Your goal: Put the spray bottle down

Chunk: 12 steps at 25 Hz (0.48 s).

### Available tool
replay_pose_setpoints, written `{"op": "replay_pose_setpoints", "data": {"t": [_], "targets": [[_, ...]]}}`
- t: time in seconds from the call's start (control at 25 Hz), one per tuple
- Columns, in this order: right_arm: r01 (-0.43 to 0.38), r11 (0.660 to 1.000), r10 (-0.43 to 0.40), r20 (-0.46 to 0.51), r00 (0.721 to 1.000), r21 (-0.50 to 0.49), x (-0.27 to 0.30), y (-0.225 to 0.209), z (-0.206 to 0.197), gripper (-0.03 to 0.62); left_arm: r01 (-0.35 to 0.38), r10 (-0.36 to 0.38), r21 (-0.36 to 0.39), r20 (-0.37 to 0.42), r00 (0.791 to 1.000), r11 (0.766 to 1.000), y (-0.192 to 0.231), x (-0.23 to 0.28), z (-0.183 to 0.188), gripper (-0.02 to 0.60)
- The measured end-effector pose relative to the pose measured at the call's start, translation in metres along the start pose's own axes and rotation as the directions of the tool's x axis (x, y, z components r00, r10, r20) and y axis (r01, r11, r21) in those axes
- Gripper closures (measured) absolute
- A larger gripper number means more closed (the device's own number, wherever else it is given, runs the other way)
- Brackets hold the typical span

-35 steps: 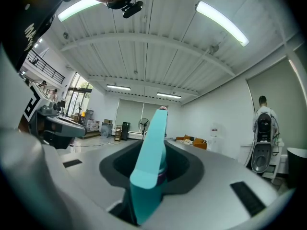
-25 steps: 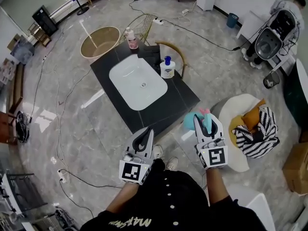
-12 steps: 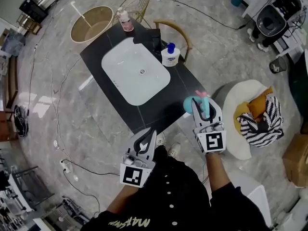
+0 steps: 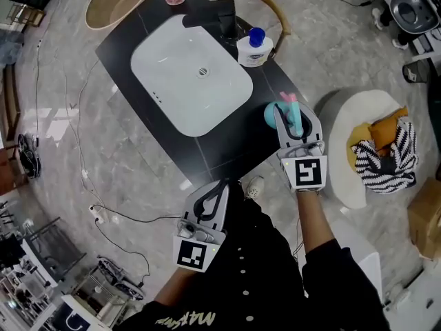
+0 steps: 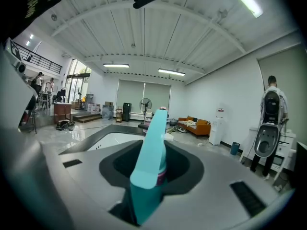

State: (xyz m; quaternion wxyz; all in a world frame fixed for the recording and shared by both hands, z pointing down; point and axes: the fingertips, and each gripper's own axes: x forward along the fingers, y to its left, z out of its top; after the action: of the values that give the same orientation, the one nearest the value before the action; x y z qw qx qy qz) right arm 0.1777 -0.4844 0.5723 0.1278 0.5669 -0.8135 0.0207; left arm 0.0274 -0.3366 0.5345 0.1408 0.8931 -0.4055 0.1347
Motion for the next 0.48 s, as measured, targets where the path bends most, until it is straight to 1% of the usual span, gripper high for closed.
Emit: {"op": "replay_pose_setpoints", "data": {"t": [0.24,0.48], "targets": [[0.004,1.0,-0.004,0.007,1.0,-0.002,0.034,-0.009,-0.015,0.48,0.03,-0.032,-0.03,-0.045,0.998,0.999,0.001,0.015,-0.02,0.558],[0.0,1.0,0.0,0.011,1.0,0.003,0.051,-0.011,-0.021,0.48,0.044,-0.048,-0.047,-0.066,0.997,0.998,0.002,0.02,-0.034,0.56]]}}
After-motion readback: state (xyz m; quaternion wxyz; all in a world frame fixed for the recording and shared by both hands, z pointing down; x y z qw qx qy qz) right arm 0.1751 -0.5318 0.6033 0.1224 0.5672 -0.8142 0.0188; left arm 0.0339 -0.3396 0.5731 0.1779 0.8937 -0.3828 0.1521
